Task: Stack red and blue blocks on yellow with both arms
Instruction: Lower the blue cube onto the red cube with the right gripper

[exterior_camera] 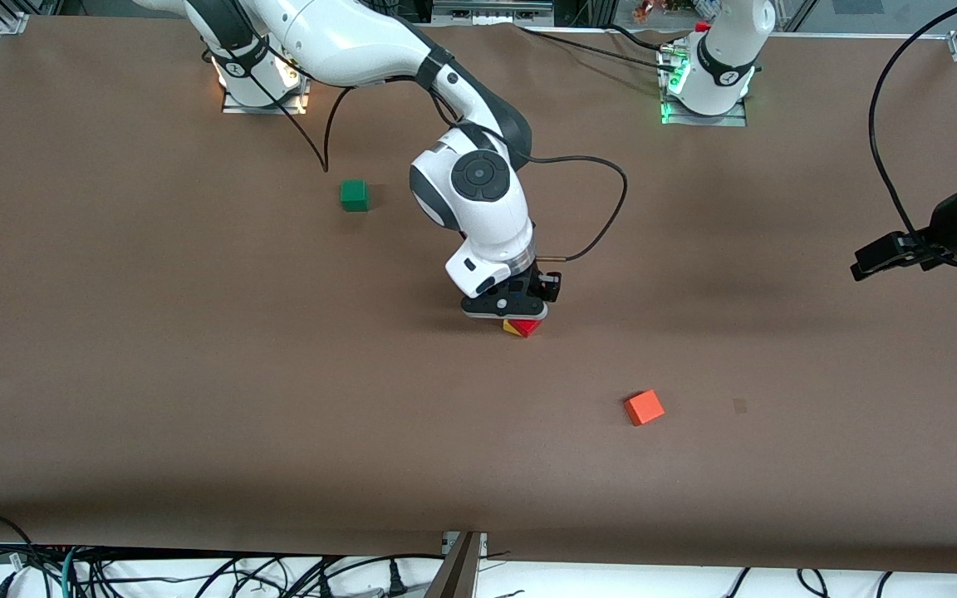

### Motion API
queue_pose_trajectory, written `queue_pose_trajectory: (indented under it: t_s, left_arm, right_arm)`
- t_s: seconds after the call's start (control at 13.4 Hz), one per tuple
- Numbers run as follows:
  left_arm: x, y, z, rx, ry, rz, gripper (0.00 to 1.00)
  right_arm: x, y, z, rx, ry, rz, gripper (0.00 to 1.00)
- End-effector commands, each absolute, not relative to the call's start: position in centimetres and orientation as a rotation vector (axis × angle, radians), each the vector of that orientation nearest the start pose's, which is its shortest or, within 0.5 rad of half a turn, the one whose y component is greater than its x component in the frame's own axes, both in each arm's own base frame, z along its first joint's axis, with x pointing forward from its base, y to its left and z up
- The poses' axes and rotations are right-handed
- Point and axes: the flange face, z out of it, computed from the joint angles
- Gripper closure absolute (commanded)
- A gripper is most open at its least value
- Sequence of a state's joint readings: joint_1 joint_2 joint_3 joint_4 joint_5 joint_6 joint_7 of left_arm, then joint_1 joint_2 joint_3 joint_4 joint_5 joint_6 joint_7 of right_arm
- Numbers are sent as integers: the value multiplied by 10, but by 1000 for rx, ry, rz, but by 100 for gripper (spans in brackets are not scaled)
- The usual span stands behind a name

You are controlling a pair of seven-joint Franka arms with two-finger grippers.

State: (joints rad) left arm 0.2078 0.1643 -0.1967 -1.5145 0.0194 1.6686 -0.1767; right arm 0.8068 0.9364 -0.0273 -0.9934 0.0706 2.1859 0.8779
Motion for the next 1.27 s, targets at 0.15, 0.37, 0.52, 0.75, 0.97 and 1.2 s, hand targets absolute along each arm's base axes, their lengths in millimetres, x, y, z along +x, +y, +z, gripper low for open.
queue_pose_trajectory:
  t_s: [0.15,0.37,0.52,0.75,0.97,1.2]
  left_arm:
    - [613,20,571,-3158,-271,0,0]
    - [613,20,571,-3160,-271,0,0]
    - [614,21,569,-3160,-274,5,0]
    - [615,26,565,-3164,-287,15,0]
    - [615,28,565,-3167,-293,15,0]
    - [615,28,565,-3168,-293,15,0]
  right_arm:
    - [567,577,316,-2895,156,-214,56]
    - [567,577,316,-2890,158,-219,50]
    - [568,578,315,-2884,160,-226,49]
    - [568,578,314,-2883,160,-228,44]
    - [568,578,312,-2881,163,-229,39]
    - [568,578,312,-2880,166,-227,34]
